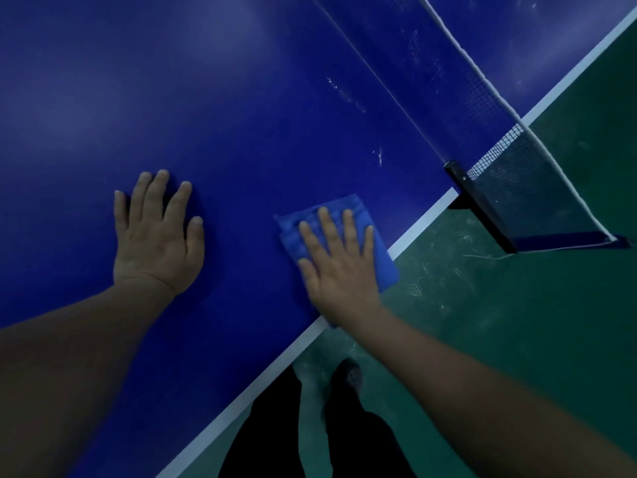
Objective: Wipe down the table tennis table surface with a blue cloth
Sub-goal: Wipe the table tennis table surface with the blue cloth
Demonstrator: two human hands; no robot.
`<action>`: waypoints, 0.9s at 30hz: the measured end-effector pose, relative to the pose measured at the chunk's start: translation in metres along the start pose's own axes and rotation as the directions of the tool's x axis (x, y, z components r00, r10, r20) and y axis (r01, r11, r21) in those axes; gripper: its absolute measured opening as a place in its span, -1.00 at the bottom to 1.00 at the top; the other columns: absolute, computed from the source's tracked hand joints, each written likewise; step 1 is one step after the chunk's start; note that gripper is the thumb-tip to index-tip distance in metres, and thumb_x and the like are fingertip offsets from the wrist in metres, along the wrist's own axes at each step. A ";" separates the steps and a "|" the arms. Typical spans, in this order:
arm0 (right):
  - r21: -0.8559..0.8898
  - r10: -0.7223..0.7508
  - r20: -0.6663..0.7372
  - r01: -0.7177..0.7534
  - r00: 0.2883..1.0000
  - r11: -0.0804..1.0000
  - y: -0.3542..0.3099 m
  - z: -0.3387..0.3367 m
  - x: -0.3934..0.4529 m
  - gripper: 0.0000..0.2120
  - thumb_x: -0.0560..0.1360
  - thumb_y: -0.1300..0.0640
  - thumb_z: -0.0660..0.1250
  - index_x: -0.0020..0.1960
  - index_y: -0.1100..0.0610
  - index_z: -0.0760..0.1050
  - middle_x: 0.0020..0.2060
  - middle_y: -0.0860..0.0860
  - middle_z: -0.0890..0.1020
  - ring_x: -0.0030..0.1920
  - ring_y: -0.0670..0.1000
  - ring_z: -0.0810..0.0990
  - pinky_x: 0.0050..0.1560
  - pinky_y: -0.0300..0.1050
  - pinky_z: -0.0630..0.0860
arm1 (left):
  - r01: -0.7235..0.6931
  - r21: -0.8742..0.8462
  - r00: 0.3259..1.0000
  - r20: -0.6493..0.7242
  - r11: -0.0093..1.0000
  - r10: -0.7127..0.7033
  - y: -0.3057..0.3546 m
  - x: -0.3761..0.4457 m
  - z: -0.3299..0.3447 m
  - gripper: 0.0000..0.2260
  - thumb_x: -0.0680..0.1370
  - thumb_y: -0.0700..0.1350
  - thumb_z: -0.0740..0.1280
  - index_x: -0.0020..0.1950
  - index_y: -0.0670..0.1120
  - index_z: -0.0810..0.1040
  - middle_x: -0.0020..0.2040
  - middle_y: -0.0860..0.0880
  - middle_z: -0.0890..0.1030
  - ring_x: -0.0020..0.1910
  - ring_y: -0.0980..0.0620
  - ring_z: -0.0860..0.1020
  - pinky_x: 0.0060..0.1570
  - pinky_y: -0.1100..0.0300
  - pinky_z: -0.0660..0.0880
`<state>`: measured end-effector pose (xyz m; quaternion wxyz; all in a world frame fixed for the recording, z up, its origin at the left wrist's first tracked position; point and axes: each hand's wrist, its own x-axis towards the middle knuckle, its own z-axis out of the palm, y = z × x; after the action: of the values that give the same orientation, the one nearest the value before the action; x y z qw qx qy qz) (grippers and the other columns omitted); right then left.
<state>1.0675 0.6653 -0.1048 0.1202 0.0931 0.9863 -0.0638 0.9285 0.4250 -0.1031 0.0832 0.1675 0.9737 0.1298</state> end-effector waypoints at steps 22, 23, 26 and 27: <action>0.545 0.610 -0.140 -0.454 0.780 0.705 0.089 -0.016 0.028 -0.51 0.71 -0.04 0.07 0.59 0.08 0.21 0.61 -0.01 0.11 0.62 0.12 -0.14 0.58 0.17 0.01 | -0.003 0.016 1.000 0.025 1.000 0.002 0.001 -0.001 -0.003 -0.41 0.62 0.15 -0.07 0.58 -0.10 0.22 0.62 -0.15 0.10 0.62 -0.10 -0.06 0.56 -0.17 -0.21; 0.529 0.632 -0.124 -0.488 0.765 0.694 0.083 -0.016 0.032 -0.52 0.71 -0.05 0.06 0.60 0.06 0.20 0.61 -0.01 0.11 0.62 0.12 -0.14 0.58 0.20 -0.01 | -0.002 0.016 1.000 0.022 1.000 0.001 0.001 -0.001 -0.003 -0.41 0.62 0.15 -0.07 0.58 -0.11 0.22 0.62 -0.15 0.10 0.62 -0.10 -0.06 0.56 -0.17 -0.21; 0.230 0.509 -0.097 -0.478 0.856 0.848 0.040 -0.010 0.018 -0.49 0.69 -0.13 -0.06 0.62 -0.07 0.05 0.62 -0.07 -0.01 0.62 0.12 -0.16 0.56 0.28 -0.25 | -0.009 0.017 1.000 0.014 1.000 0.009 0.000 -0.002 -0.002 -0.41 0.62 0.14 -0.07 0.58 -0.11 0.23 0.61 -0.16 0.11 0.62 -0.11 -0.04 0.56 -0.19 -0.19; 0.139 0.362 -0.086 -0.349 0.928 0.927 0.026 -0.006 0.005 -0.47 0.68 -0.15 -0.10 0.62 -0.08 0.01 0.62 -0.07 -0.01 0.62 0.12 -0.15 0.54 0.27 -0.29 | -0.006 0.016 1.000 0.013 1.000 0.006 0.000 -0.002 -0.002 -0.41 0.62 0.14 -0.06 0.58 -0.11 0.23 0.61 -0.16 0.11 0.62 -0.11 -0.04 0.56 -0.19 -0.19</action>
<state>1.0669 0.6924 -0.1027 0.0693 0.2811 0.9524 -0.0956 0.9297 0.4242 -0.1013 0.0875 0.1720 0.9737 0.1212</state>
